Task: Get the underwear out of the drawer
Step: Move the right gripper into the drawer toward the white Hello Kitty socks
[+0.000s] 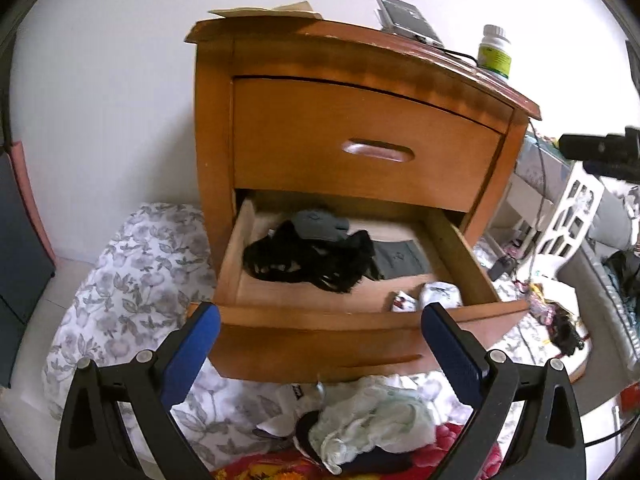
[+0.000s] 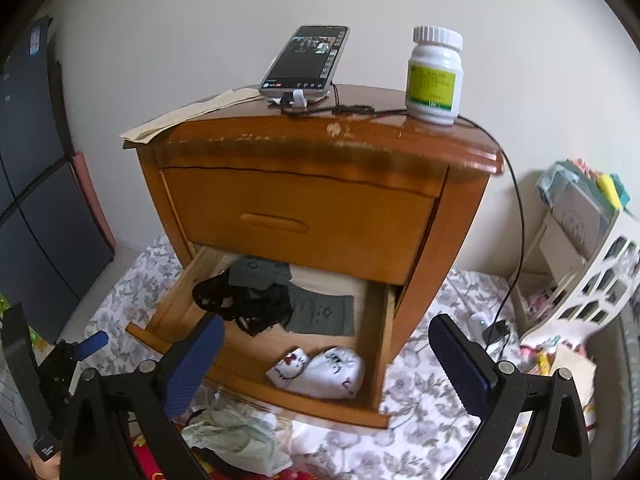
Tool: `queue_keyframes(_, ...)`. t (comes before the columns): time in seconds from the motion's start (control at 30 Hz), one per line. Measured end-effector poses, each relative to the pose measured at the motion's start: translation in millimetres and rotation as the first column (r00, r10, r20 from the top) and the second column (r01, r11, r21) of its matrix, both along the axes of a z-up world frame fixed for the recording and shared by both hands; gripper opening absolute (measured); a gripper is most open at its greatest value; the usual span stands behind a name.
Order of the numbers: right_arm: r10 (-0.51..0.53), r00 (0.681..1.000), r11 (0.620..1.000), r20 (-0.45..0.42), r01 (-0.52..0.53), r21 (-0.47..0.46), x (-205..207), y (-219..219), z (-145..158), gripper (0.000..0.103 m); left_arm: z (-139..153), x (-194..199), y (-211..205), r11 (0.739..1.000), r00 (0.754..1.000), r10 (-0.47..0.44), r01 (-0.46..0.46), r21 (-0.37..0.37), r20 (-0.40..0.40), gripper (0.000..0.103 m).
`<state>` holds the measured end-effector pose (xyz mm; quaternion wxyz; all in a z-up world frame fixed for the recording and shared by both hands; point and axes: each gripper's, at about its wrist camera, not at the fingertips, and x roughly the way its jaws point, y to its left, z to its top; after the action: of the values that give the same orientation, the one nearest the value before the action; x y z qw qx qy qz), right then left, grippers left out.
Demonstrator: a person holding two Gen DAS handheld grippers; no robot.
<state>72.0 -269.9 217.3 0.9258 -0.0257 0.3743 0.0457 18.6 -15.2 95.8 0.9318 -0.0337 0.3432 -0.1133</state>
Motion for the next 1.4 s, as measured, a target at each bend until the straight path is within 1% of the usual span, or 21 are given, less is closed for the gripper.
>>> queue_keyframes(0.07,0.002,1.000,1.000,-0.009,-0.002,0.000,5.3,-2.2,2.7,0.103,-1.6,1.8,3.7,1.000,1.000,0.012,-0.012,0.001,0.005,0.101)
queue_keyframes(0.2,0.006,0.997,1.000,-0.071,-0.006,0.009,20.2,-2.9,-5.6,0.103,-10.1,2.2,12.1,1.000,1.000,0.028,-0.028,-0.012,0.004,0.101)
queue_keyframes(0.37,0.012,0.987,1.000,-0.159,-0.010,0.011,38.8,3.6,-34.9,0.103,-26.8,2.2,17.2,0.999,0.999,0.032,-0.032,-0.013,-0.026,0.101)
queue_keyframes(0.47,0.013,0.978,1.000,-0.208,-0.009,0.019,46.9,7.8,-55.7,0.103,-33.8,3.4,15.5,1.000,0.999,0.018,-0.018,0.001,-0.037,0.101)
queue_keyframes(0.57,0.010,0.956,1.000,-0.292,-0.004,0.020,54.4,14.1,-86.4,0.103,-39.2,3.6,16.5,1.000,0.999,0.011,-0.010,0.011,-0.038,0.101)
queue_keyframes(0.63,0.010,0.936,0.999,-0.352,0.001,0.032,57.6,16.7,-107.7,0.102,-43.1,5.0,19.0,1.000,0.999,0.017,-0.017,0.010,-0.043,0.101)
queue_keyframes(0.7,0.008,0.919,0.999,-0.394,0.007,0.036,61.1,18.9,-124.4,0.101,-47.1,6.8,21.4,1.000,0.998,0.022,-0.022,0.008,-0.051,0.101)
queue_keyframes(0.8,-0.003,0.905,0.999,-0.426,0.018,0.032,67.2,18.9,-137.0,0.099,-51.2,9.3,24.8,1.000,0.998,0.022,-0.022,0.004,-0.055,0.101)
queue_keyframes(0.97,-0.017,0.891,0.999,-0.454,0.030,0.022,79.1,18.0,-146.8,0.097,-60.3,13.4,28.2,1.000,0.997,0.020,-0.020,-0.001,-0.073,0.101)
queue_keyframes(1.07,-0.024,0.873,0.999,-0.486,0.033,0.009,86.1,19.1,-155.4,0.092,-62.2,14.4,28.4,1.000,0.997,0.008,-0.009,-0.007,-0.074,0.101)
queue_keyframes(1.17,-0.039,0.848,0.999,-0.528,0.038,-0.013,91.2,19.5,-166.4,0.090,-62.9,14.4,27.5,1.000,0.998,-0.001,0.000,-0.008,-0.070,0.101)
queue_keyframes(1.3,-0.040,0.799,0.999,-0.600,0.041,-0.011,99.0,20.0,-185.9,0.087,-66.2,16.4,25.9,1.000,0.997,-0.011,0.011,-0.005,-0.071,0.101)
queue_keyframes(1.4,-0.045,0.777,0.999,-0.628,0.042,-0.019,105.3,18.9,-193.8,0.086,-69.9,18.9,23.2,1.000,0.997,-0.016,0.016,-0.002,-0.079,0.101)
